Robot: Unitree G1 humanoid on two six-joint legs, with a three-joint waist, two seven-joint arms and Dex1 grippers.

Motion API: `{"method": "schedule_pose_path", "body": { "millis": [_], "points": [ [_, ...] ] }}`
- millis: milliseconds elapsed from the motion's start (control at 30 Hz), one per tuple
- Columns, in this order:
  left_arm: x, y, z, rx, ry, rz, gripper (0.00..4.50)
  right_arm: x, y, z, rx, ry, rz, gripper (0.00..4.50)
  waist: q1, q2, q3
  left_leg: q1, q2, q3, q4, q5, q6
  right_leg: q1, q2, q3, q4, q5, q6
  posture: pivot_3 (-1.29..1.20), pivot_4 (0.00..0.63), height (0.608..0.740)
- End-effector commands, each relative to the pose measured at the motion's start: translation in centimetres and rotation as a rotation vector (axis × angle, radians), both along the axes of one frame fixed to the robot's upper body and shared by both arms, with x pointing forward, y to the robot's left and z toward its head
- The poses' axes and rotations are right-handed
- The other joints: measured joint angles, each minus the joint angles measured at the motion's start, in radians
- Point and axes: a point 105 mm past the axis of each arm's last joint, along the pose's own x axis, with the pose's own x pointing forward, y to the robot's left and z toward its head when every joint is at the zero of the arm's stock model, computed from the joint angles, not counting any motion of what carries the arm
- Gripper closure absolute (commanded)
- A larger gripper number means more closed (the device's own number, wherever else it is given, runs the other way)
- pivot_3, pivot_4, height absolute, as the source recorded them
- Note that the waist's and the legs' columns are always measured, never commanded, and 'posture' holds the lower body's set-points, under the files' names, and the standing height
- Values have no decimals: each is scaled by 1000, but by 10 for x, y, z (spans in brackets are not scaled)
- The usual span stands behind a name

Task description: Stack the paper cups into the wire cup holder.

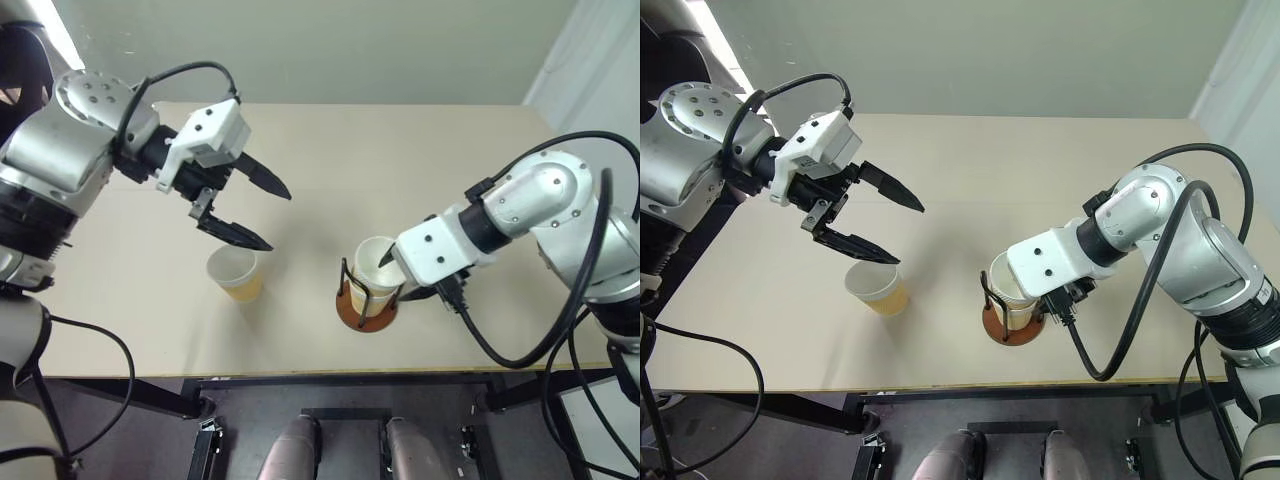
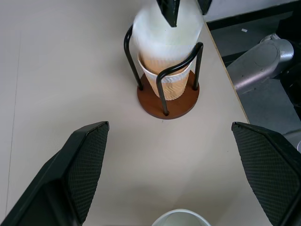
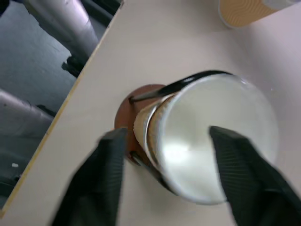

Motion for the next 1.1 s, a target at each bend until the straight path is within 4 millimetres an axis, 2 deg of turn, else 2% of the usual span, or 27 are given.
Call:
{"method": "schedule_pose_path", "body": {
  "millis": [33, 167, 267, 367, 533, 667, 900, 1100],
  "points": [
    [-5, 3, 9, -12, -25, -21, 0, -4, 5, 22, 56, -43, 16, 1099, 0, 0, 0, 0, 0, 0, 0, 0, 0, 0, 0, 0, 0, 0, 0, 0, 150, 740],
    [-5, 4, 8, -11, -24, -20, 0, -1, 10, 41, 161, -31, -20, 1099, 0, 0, 0, 0, 0, 0, 0, 0, 0, 0, 0, 0, 0, 0, 0, 0, 150, 740],
    [-4, 5, 7, -12, -23, -10, 0, 2, 8, 64, 304, -21, -95, 1099, 0, 0, 0, 0, 0, 0, 0, 0, -1, 0, 0, 0, 0, 0, -1, 0, 150, 740],
    [2, 17, -1, 48, -65, 30, 0, 3, -3, 94, 478, -11, -194, 1099, 0, 0, 0, 0, 0, 0, 0, 0, -1, 0, 0, 0, 0, 0, -1, 0, 150, 740],
    [14, 43, -11, 232, -209, 72, 0, -10, -26, 122, 643, 52, -307, 1099, 1, 0, 0, 0, 0, 0, -1, -1, -2, -1, 1, 0, 0, -2, -3, 0, 150, 740],
    [10, 47, -14, 289, -243, 49, 0, -17, -40, 131, 692, 70, -363, 1099, 1, 0, 0, -1, -1, 0, -2, -1, -3, -3, 1, 1, 0, -2, -3, 0, 150, 740],
    [-8, 53, -29, 374, -218, 0, 0, -15, -61, 128, 659, 76, -457, 1099, 0, 0, 0, -1, 0, -1, -3, -2, -3, -5, 1, 2, 1, -3, -2, 0, 150, 740],
    [-13, 59, -36, 425, -201, 3, 0, -14, -67, 127, 645, 91, -474, 1099, 0, 0, 0, -1, -1, -1, -2, -2, -3, -5, 1, 2, 3, -3, -3, 0, 150, 740]
  ]
}}
